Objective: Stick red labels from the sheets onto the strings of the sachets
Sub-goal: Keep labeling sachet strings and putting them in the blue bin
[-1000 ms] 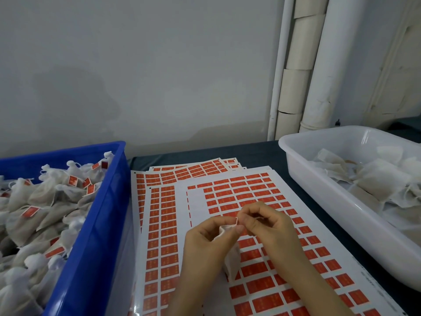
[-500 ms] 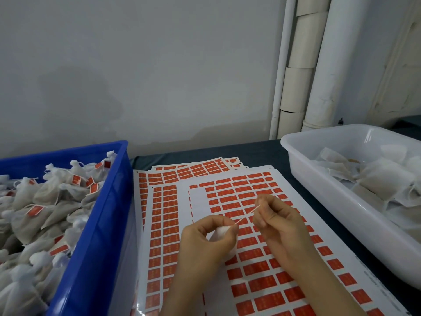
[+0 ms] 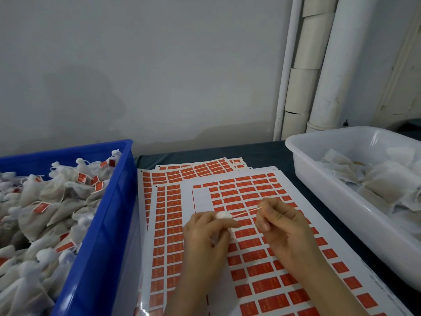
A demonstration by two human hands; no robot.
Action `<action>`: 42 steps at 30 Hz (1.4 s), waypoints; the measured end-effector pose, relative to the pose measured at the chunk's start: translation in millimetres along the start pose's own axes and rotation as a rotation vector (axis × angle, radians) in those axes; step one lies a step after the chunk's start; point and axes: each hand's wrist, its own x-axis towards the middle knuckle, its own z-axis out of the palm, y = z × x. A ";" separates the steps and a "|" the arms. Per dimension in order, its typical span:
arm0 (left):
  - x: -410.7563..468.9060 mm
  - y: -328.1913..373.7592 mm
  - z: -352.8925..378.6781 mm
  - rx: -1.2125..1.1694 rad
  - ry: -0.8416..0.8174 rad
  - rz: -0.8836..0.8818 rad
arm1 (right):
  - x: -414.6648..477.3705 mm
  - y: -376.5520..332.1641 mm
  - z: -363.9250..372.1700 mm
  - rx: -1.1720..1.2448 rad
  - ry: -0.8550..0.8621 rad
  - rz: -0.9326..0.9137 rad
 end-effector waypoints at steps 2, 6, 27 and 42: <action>1.6 -0.5 1.5 -0.023 0.058 -0.032 | -3.6 0.8 4.8 -0.103 -0.042 -0.026; 4.8 6.4 -2.9 -0.418 0.080 -0.329 | -9.6 2.8 12.4 -0.489 -0.149 -0.158; 2.7 -0.5 -6.5 -0.114 -0.120 -0.243 | -6.4 13.4 1.5 -1.138 -0.309 -0.357; 8.6 -6.1 -1.0 -0.153 0.240 -0.354 | -4.9 24.0 9.4 -1.262 -0.171 -0.543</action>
